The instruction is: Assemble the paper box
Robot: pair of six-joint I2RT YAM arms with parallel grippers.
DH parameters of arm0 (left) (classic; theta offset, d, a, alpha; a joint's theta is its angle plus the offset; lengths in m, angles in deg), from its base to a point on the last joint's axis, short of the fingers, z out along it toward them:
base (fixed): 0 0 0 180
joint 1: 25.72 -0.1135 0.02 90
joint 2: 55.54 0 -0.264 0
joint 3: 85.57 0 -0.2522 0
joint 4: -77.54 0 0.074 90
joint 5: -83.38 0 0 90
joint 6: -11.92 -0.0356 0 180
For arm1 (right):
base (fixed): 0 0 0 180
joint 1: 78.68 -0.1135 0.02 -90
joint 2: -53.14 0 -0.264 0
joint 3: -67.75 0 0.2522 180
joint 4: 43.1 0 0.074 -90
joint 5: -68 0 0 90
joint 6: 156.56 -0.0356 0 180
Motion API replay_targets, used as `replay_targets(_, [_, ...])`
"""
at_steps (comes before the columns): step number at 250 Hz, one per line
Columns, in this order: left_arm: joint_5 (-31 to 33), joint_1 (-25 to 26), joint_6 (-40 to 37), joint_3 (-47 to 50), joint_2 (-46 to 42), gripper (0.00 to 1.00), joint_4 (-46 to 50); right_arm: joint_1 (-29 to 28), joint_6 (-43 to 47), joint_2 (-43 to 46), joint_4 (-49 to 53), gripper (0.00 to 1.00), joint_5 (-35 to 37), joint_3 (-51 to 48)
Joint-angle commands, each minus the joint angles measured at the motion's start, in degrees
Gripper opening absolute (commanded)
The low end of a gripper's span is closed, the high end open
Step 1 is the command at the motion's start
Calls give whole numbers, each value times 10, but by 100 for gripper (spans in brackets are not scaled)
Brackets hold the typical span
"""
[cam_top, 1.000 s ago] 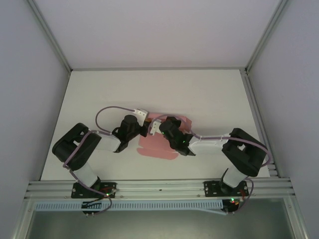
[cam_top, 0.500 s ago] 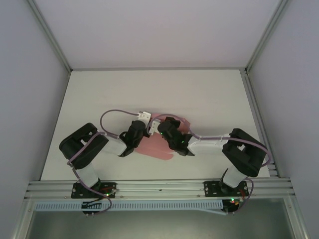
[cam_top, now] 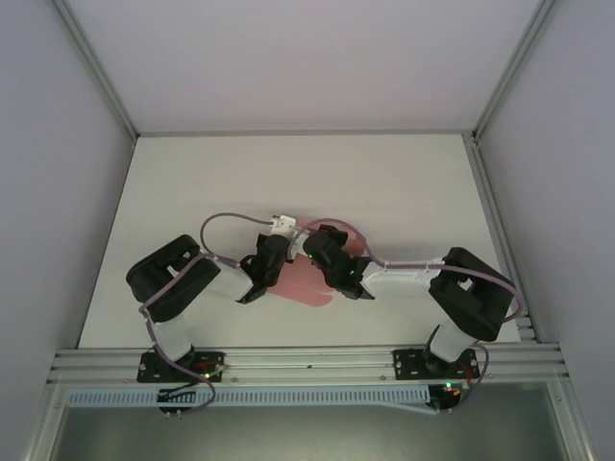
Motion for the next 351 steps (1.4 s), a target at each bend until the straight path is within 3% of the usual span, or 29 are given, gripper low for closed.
replay_targets(1, [52,-6,-39,33,-40,0,48,-4,-51,12,56,15,-3,2])
replay_targets(12, [30,-2,-43,37,-63,0,52,-3,-55,25,58,19,-6,8])
replay_targets(26, [29,6,-42,40,-90,0,54,0,-64,47,70,39,-19,20])
replay_targets(38, [23,7,-32,38,-114,0,70,1,-72,72,77,49,-29,26])
replay_targets(49, [24,7,-21,35,-135,0,85,2,-78,101,89,63,-45,31])
replay_targets(66, [24,7,-16,34,-165,0,102,2,-100,155,100,73,-79,31])
replay_targets(70, [25,7,-13,33,-172,0,106,2,-104,170,105,80,-91,30])
replay_targets(76, [28,6,-9,32,-182,0,112,2,-113,193,107,97,-106,26])
replay_targets(79, [28,6,-9,32,-187,0,115,2,-118,205,106,99,-113,23])
replay_targets(123, [49,5,14,23,-248,0,165,28,-210,372,80,100,-208,-18])
replay_targets(158, [49,5,30,14,-284,0,204,92,-320,420,141,100,-217,-1])
replay_targets(195, [47,5,44,22,-315,0,213,158,-391,401,204,100,-245,17])
replay_targets(232, [45,6,48,18,-330,0,229,178,-420,355,206,100,-307,14])
replay_targets(311, [22,4,74,10,-351,0,248,180,-449,260,117,100,-399,-2])
replay_targets(351, [1,4,88,9,-359,0,249,180,-472,236,12,100,-438,-27])
